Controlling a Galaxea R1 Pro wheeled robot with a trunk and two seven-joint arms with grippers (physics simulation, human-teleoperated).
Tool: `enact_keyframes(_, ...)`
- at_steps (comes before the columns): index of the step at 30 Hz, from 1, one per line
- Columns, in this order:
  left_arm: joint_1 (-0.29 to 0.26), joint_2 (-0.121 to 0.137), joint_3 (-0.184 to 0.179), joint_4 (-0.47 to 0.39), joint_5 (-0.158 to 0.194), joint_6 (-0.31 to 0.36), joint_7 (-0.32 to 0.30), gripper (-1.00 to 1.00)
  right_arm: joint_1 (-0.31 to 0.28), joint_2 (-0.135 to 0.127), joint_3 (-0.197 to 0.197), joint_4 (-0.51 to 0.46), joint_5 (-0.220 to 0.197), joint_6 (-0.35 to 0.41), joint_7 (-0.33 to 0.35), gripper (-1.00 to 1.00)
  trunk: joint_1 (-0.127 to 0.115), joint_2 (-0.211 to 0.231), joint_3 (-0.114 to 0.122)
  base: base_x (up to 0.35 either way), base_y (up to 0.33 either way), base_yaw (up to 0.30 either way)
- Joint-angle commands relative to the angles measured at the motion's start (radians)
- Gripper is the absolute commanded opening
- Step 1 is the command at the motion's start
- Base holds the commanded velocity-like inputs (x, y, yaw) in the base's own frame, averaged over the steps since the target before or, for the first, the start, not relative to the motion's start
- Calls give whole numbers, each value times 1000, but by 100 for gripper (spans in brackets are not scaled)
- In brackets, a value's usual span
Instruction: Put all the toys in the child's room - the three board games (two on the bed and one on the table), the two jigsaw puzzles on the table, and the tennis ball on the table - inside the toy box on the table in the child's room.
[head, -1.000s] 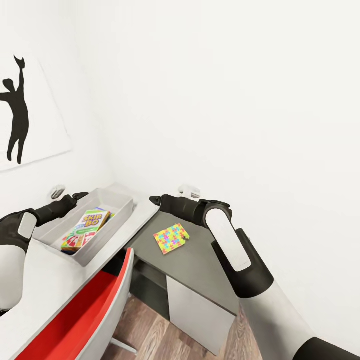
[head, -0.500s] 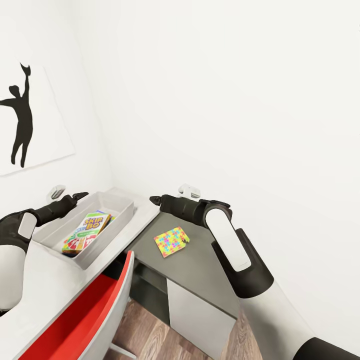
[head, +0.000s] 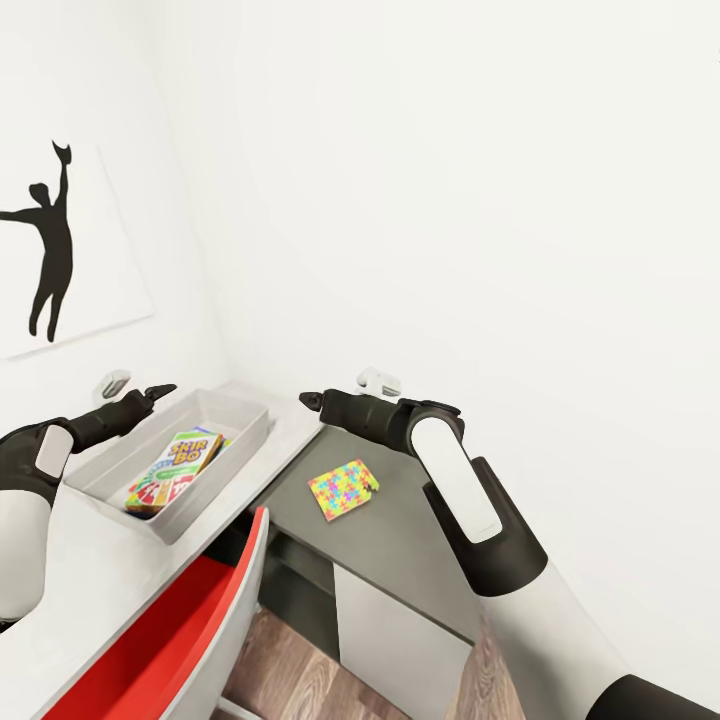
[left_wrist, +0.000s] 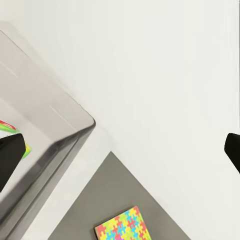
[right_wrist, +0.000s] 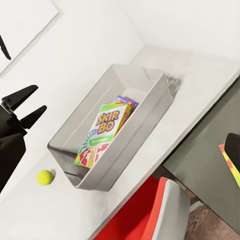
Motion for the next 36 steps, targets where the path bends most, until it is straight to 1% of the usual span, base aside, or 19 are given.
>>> enact_keyframes(1, -1, 0, 4, 0, 2, 7, -2, 100, -1, 0, 0, -1, -9, 1, -10, 100, 1, -2, -1, 0, 0, 0)
enact_keyframes(9, 1, -1, 2, 0, 2, 7, -3, 100, -1, 0, 0, -1, -9, 0, -10, 100, 1, -2, 12, 0, 0, 0)
enact_keyframes(14, 9, 1, 3, 0, 1, 6, -3, 100, -1, 0, 1, -1, -8, -4, -13, 100, 1, -2, 16, 0, 0, 0)
enact_keyframes(16, 14, 1, 2, 0, 0, 5, -3, 100, 0, 0, 2, -1, -8, -5, -13, 100, 1, -2, 16, 0, 0, 0)
enact_keyframes(20, 41, 1, 3, 0, -4, 2, -2, 100, 0, 0, 2, 1, -7, -6, -13, 100, 1, -2, 16, 0, 0, -36)
enact_keyframes(28, 53, 1, 1, -1, -6, -1, -2, 100, 0, 0, 1, 7, -6, -11, -14, 100, 1, -2, 17, 0, 9, -230)
enact_keyframes(36, 54, 1, -4, -1, -7, -3, -2, 100, 2, 0, 0, 8, -5, -11, -14, 100, 1, -2, 20, -6, 171, -278)
